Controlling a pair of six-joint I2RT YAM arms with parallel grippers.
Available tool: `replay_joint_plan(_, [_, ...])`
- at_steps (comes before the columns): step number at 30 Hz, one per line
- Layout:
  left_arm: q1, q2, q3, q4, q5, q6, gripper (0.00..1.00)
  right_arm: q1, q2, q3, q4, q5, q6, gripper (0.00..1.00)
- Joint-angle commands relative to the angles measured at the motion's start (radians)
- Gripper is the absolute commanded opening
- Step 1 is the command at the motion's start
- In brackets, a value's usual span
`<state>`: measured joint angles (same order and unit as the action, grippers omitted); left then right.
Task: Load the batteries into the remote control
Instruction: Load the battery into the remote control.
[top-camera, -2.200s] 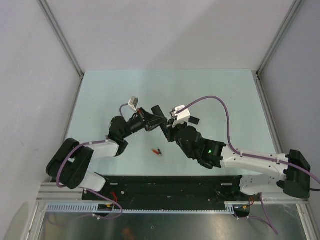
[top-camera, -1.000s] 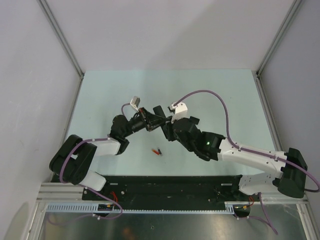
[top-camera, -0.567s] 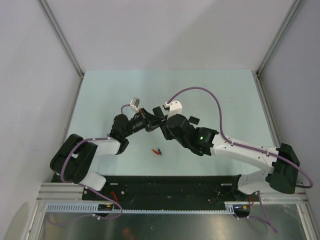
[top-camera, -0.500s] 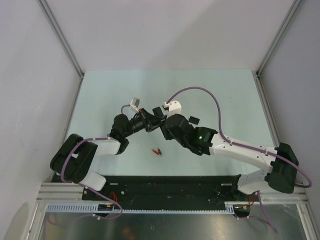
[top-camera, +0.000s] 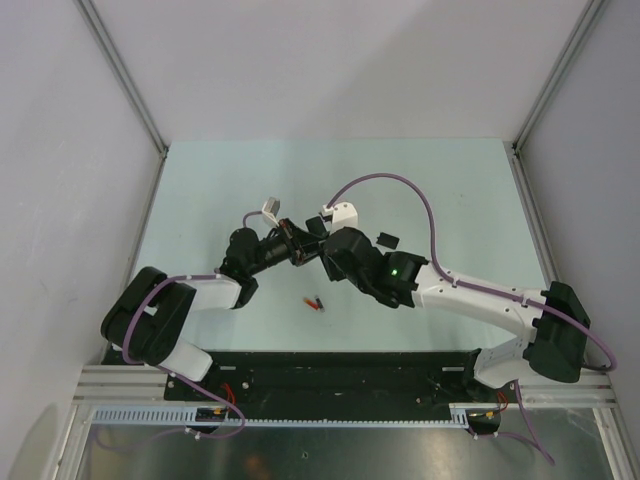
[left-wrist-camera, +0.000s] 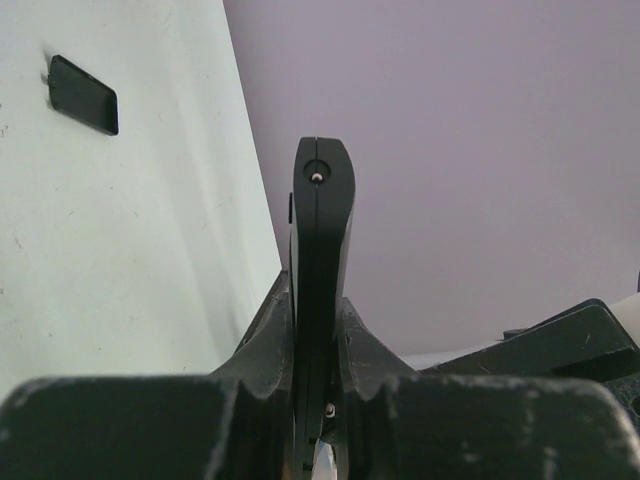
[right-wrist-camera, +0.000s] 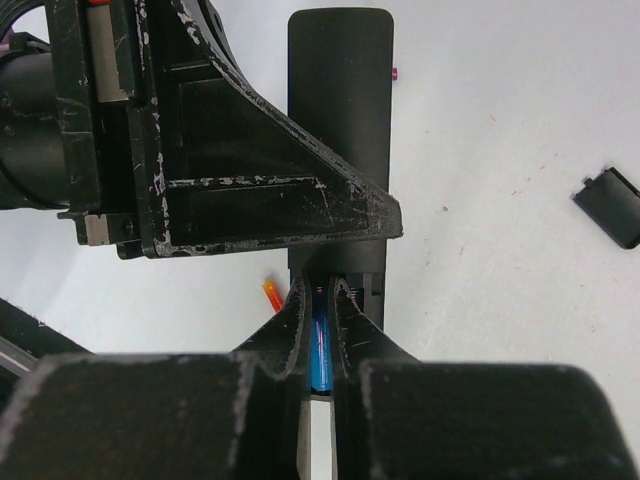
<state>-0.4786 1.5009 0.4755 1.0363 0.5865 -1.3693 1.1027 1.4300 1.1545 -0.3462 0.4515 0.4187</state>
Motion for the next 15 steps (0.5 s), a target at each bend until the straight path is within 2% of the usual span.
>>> replay_joint_plan(1, [-0.018, -0.051, 0.086, 0.281, -0.007, -0.09, 0.0, 0.036, 0.055, -0.015, -0.097, -0.157, 0.042, 0.08])
replay_joint_plan(9, [-0.02, -0.047, 0.069, 0.301, -0.008, -0.096, 0.0, 0.034, 0.023, -0.006, -0.091, -0.106, 0.068, 0.19])
replay_joint_plan(15, [-0.02, -0.044, 0.054, 0.309, -0.011, -0.1, 0.0, 0.034, -0.005, -0.006, -0.077, -0.059, 0.08, 0.22])
